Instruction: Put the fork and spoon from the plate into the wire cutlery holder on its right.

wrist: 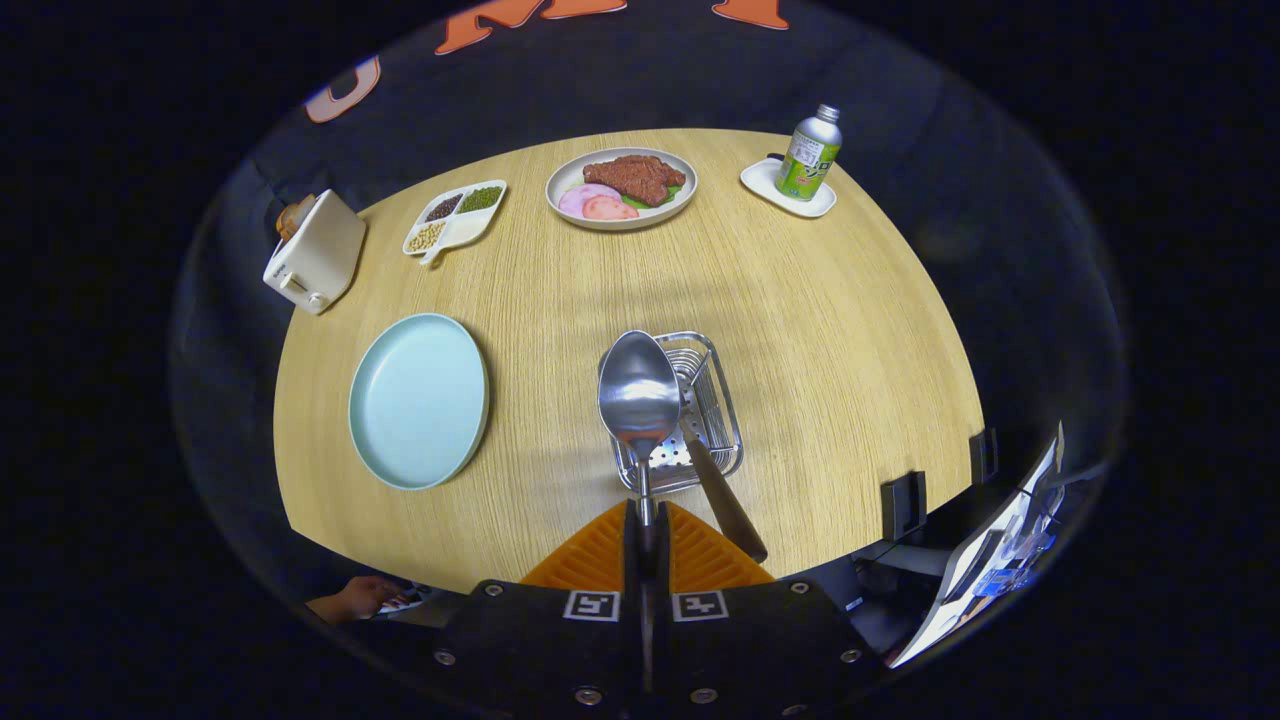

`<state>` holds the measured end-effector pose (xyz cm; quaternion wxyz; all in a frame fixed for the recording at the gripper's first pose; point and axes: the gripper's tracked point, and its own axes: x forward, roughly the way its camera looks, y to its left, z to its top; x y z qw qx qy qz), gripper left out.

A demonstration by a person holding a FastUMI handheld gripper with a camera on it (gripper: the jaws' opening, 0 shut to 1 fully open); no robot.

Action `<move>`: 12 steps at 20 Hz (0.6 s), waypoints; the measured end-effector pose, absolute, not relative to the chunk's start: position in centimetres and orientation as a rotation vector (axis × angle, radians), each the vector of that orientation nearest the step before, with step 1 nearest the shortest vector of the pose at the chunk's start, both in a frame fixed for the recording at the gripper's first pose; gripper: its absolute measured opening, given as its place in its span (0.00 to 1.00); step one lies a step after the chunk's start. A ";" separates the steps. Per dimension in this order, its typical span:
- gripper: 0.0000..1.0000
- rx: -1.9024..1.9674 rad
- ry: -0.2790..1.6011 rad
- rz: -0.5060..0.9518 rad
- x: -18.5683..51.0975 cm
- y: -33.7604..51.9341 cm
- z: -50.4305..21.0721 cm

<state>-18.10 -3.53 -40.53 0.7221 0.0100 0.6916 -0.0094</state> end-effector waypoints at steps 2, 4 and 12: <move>0.06 0.028 1.542 -0.012 -18.3 -3.8 -40.8; 0.09 0.042 1.530 -0.025 -17.9 -4.2 -40.9; 0.11 0.168 1.315 0.026 -12.1 -3.7 -37.1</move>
